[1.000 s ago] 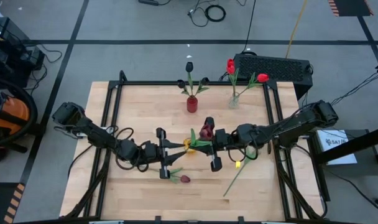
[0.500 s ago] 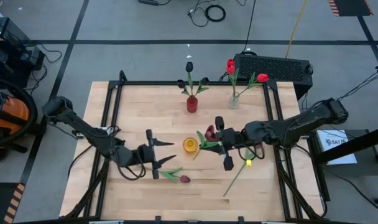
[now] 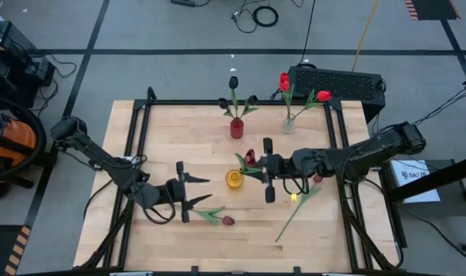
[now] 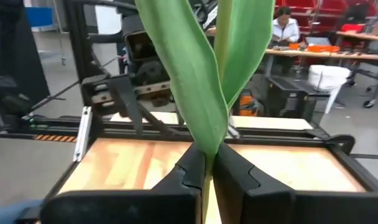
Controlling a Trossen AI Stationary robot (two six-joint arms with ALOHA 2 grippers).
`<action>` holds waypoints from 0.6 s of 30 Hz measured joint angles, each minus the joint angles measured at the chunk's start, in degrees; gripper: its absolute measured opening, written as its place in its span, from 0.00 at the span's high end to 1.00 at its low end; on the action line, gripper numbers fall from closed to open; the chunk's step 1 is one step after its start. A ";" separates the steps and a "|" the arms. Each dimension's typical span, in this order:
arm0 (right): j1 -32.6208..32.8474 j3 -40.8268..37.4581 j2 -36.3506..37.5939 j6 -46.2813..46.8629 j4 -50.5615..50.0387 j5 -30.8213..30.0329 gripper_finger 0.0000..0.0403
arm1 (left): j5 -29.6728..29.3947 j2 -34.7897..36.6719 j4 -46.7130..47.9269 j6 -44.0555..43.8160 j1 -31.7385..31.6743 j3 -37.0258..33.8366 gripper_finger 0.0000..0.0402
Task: Sort flowers into vase by color
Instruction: Put the top dark red flower into the yellow vase
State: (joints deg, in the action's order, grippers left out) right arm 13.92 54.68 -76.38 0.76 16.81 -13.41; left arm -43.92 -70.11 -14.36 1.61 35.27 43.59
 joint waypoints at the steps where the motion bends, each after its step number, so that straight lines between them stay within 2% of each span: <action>1: -0.46 0.00 0.00 -0.41 0.15 0.03 0.97 | 0.00 0.00 0.62 -0.76 -0.07 0.00 0.47; 7: -2.97 -0.67 -1.23 -0.85 1.07 0.24 0.97 | 0.04 -0.02 1.95 -2.71 -0.02 0.00 0.47; 18: -3.45 -8.78 0.70 0.44 11.54 1.49 0.97 | 0.17 -0.02 4.41 -2.86 -0.02 0.00 0.47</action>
State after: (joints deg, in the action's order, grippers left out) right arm 10.47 45.89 -75.68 1.19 28.36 -11.92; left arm -43.75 -70.13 -9.95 -1.26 35.24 43.59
